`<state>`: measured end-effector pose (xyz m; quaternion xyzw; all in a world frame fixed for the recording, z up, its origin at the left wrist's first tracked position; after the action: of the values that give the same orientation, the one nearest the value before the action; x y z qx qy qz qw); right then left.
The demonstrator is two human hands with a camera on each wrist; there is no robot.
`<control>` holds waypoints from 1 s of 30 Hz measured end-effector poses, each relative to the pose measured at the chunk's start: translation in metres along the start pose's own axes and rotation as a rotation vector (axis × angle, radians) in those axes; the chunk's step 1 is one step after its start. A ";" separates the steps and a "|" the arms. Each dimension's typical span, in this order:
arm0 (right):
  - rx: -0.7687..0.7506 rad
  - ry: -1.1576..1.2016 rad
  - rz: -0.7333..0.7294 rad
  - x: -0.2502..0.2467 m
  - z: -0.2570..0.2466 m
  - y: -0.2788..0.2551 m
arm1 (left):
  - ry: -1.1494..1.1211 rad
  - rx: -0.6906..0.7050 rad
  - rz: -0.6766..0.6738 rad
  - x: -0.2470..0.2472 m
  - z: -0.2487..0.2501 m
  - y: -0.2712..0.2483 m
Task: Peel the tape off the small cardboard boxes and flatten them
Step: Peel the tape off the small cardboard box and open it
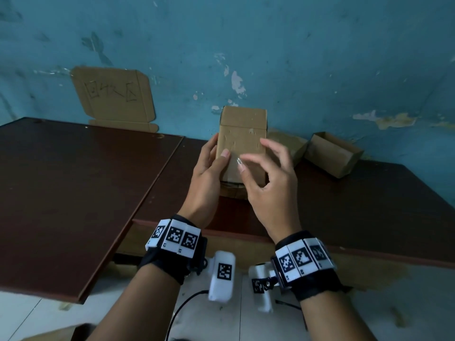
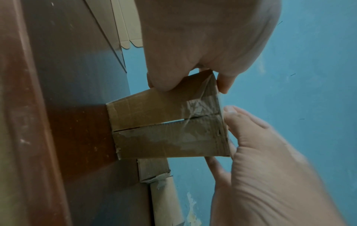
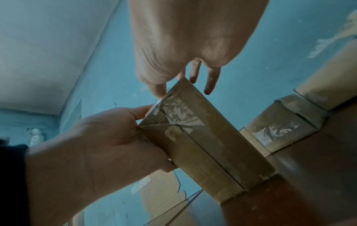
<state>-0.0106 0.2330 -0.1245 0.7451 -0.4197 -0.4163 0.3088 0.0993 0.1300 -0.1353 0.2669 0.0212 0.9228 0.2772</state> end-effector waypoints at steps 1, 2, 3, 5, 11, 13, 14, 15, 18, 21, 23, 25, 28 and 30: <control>0.000 0.005 0.002 0.001 0.001 0.000 | -0.004 0.001 -0.002 0.000 -0.001 0.001; 0.015 0.015 -0.003 0.002 0.002 0.000 | -0.004 0.001 -0.003 0.000 -0.001 0.001; 0.039 0.029 -0.014 0.003 0.002 0.001 | -0.005 0.000 -0.003 -0.001 -0.002 0.002; 0.087 0.063 -0.026 0.003 0.003 0.002 | -0.008 -0.005 -0.002 -0.001 -0.003 0.002; 0.188 0.182 -0.065 0.004 0.006 0.003 | -0.003 0.088 -0.041 0.001 -0.007 0.001; 0.212 0.218 -0.077 0.005 0.004 0.002 | -0.021 0.128 -0.057 0.001 -0.007 0.000; 0.230 0.237 -0.077 0.005 0.003 0.002 | -0.028 0.145 -0.063 0.000 -0.007 0.000; 0.250 0.259 -0.076 0.005 0.004 0.002 | -0.028 0.159 -0.071 0.000 -0.008 0.000; 0.311 0.319 -0.079 0.005 0.007 0.003 | 0.036 0.173 -0.096 0.002 -0.006 -0.002; 0.345 0.358 -0.102 0.004 0.006 0.003 | 0.070 0.173 -0.122 0.005 -0.002 -0.006; 0.365 0.372 -0.105 0.003 0.002 0.004 | 0.112 0.200 -0.125 0.004 0.000 -0.006; 0.364 0.365 -0.092 0.002 -0.001 0.004 | 0.141 0.213 -0.125 0.003 0.001 -0.006; 0.313 0.329 -0.061 0.001 -0.004 0.004 | 0.168 0.215 -0.113 0.005 0.005 -0.007; 0.285 0.333 -0.072 0.000 -0.006 0.002 | 0.189 0.229 -0.084 0.006 0.007 -0.007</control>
<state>-0.0060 0.2323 -0.1198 0.8541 -0.3907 -0.2350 0.2503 0.1025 0.1383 -0.1279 0.2075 0.1633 0.9230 0.2800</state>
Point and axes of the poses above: each hand's wrist, its own y-axis towards the middle knuckle, its own x-axis out of the palm, z = x × y, the point moved 3 cm from there along y, towards the middle knuckle, and after that the axes turned 4 degrees about -y, right-handed, at the moved point
